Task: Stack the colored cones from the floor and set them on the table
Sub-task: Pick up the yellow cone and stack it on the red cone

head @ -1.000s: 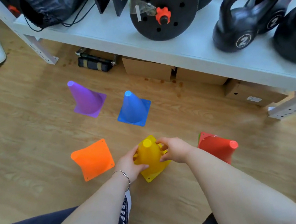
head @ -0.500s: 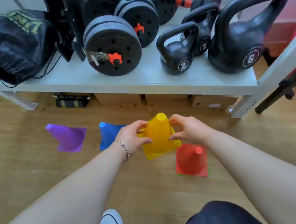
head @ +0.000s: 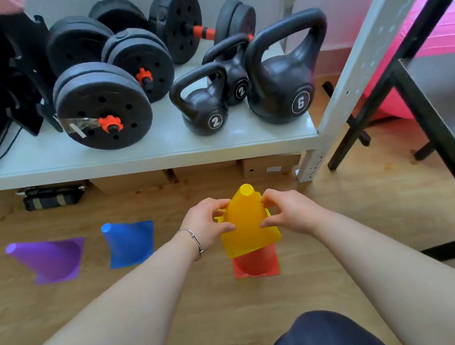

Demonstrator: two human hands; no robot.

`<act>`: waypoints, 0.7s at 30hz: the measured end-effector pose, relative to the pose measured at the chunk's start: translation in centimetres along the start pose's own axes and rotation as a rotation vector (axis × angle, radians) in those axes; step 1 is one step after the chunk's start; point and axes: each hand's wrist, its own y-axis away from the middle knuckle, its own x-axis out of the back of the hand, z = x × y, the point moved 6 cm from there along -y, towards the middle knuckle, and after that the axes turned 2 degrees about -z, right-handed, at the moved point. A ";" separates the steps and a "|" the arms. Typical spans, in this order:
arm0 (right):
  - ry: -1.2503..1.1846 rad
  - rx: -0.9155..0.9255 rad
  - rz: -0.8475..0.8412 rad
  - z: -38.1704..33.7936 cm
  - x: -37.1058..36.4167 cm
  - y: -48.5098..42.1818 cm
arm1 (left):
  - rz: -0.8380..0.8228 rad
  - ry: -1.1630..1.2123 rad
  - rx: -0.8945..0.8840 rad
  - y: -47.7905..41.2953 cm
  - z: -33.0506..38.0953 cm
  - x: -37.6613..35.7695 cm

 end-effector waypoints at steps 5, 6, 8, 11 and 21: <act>0.008 -0.067 -0.021 2.3 -3.4 0.4 | -0.017 -0.131 0.047 -0.1 -1.3 -3.6; 0.010 -0.078 -0.030 2.7 -4.3 0.4 | -0.028 -0.144 0.068 -0.1 -1.7 -4.4; 0.017 -0.102 -0.039 3.6 -5.8 0.3 | -0.047 -0.129 0.107 -0.2 -2.8 -6.0; 0.028 -0.130 -0.042 5.0 -7.5 -0.2 | -0.070 -0.117 0.127 -0.7 -4.3 -8.0; -0.159 -0.206 0.015 7.9 -11.8 -1.9 | -0.058 -0.043 0.185 -2.7 -8.4 -12.3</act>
